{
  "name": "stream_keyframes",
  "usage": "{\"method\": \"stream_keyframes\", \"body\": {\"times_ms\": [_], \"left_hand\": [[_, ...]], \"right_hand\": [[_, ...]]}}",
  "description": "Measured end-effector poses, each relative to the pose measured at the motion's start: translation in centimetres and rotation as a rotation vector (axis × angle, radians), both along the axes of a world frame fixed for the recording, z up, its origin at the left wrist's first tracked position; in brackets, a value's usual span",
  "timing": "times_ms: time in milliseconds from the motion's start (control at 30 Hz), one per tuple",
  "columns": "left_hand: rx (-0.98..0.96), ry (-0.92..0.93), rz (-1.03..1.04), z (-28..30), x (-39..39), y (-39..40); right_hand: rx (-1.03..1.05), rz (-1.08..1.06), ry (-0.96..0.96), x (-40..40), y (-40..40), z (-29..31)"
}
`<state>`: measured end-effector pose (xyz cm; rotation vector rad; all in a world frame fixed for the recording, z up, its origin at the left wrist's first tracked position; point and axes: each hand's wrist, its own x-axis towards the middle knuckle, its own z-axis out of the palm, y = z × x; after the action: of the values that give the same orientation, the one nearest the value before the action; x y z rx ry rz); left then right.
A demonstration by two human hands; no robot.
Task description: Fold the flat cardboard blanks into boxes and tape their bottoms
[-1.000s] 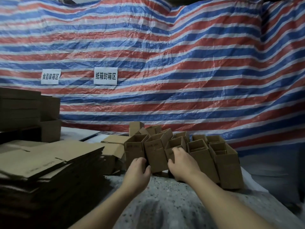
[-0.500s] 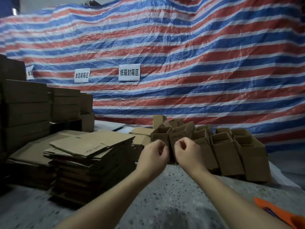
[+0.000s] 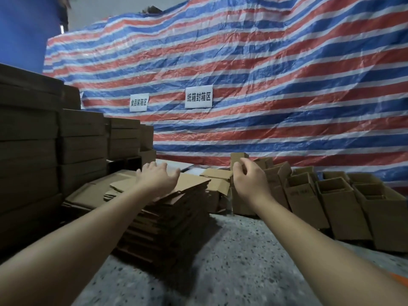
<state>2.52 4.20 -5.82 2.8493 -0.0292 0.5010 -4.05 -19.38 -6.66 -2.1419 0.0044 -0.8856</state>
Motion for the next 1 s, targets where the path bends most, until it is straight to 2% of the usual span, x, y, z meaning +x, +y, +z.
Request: {"method": "stream_keyframes", "body": {"times_ms": [100,200,367,533,700,800,900,1000], "left_hand": [[-0.018,0.098,0.044,-0.5,-0.2,1.1],[-0.038,0.079,0.196,-1.0,-0.1,2.4],[-0.282,0.102,0.344,-2.0,-0.1,3.2],[-0.355,0.206,0.374,-2.7,0.5,3.9],[-0.311,0.174,0.328,-3.1,0.6,3.9],[-0.43,0.133,0.298,-2.5,0.6,4.1],[-0.604,0.061,0.29,-2.1,0.9,3.7],[-0.817,0.003,0.283,-1.8,2.1,3.8]], "right_hand": [[-0.011,0.069,0.044,2.2,2.0,0.4],[-0.021,0.131,0.124,5.4,3.9,1.0],[-0.04,0.16,0.318,10.6,6.2,2.3],[-0.148,0.156,0.478,14.4,7.7,2.6],[-0.3,0.072,0.645,16.3,8.1,0.3],[-0.337,0.104,0.71,16.4,8.3,-1.2],[-0.364,0.039,0.694,16.7,7.5,-1.4],[-0.285,0.002,0.691,17.4,5.9,-1.2]]}}
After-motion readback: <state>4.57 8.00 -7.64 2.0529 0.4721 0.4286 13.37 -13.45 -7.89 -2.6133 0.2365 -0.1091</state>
